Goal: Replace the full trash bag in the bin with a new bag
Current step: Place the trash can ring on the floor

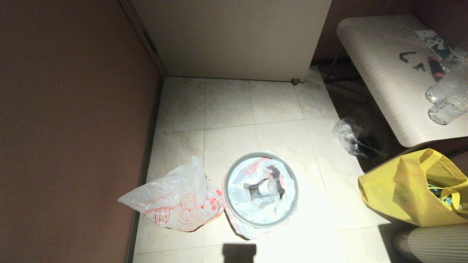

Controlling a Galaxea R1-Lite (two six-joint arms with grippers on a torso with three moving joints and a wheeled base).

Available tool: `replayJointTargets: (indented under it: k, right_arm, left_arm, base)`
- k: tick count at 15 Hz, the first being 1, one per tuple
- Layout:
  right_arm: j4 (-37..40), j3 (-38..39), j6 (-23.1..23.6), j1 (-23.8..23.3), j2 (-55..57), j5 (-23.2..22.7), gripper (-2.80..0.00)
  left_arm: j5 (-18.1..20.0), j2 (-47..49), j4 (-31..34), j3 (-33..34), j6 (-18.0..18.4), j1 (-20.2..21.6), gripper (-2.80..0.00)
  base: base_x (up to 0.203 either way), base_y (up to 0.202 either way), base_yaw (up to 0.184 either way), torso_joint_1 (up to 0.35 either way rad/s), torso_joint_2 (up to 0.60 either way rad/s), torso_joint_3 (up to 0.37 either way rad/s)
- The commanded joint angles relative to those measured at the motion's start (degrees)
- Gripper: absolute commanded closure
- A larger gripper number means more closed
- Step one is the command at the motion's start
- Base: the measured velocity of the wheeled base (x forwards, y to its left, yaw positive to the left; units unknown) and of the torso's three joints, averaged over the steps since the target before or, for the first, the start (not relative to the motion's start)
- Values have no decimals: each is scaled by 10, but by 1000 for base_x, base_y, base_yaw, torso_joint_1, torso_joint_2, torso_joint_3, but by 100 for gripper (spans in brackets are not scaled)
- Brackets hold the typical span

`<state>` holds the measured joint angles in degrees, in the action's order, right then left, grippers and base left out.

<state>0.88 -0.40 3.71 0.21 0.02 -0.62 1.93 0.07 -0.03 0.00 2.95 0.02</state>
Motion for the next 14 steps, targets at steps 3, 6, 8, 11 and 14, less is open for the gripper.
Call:
replayJointTargets:
  k: [3, 6, 8, 11, 14]
  right_arm:
    - [27, -65, 25, 0, 26, -3, 0]
    - [48, -162, 28, 2, 132, -7, 0]
    - [51, -228, 29, 2, 225, -12, 0]
    - [48, -298, 30, 3, 378, -14, 0]
    - [10, -347, 21, 27, 558, -12, 0]
  left_arm:
    - [0, 0, -1, 2, 0, 0, 0]
    - [0, 0, 0, 2, 0, 0, 0]
    - [0, 0, 0, 2, 0, 0, 0]
    - [0, 0, -1, 2, 0, 1, 0]
    - [0, 0, -1, 2, 0, 1, 0]
  base:
    - [0, 0, 0, 0, 0, 0]
    - [0, 0, 0, 0, 0, 0]
    - [0, 0, 0, 0, 0, 0]
    - [0, 0, 0, 0, 0, 0]
    - [0, 0, 0, 0, 0, 0]
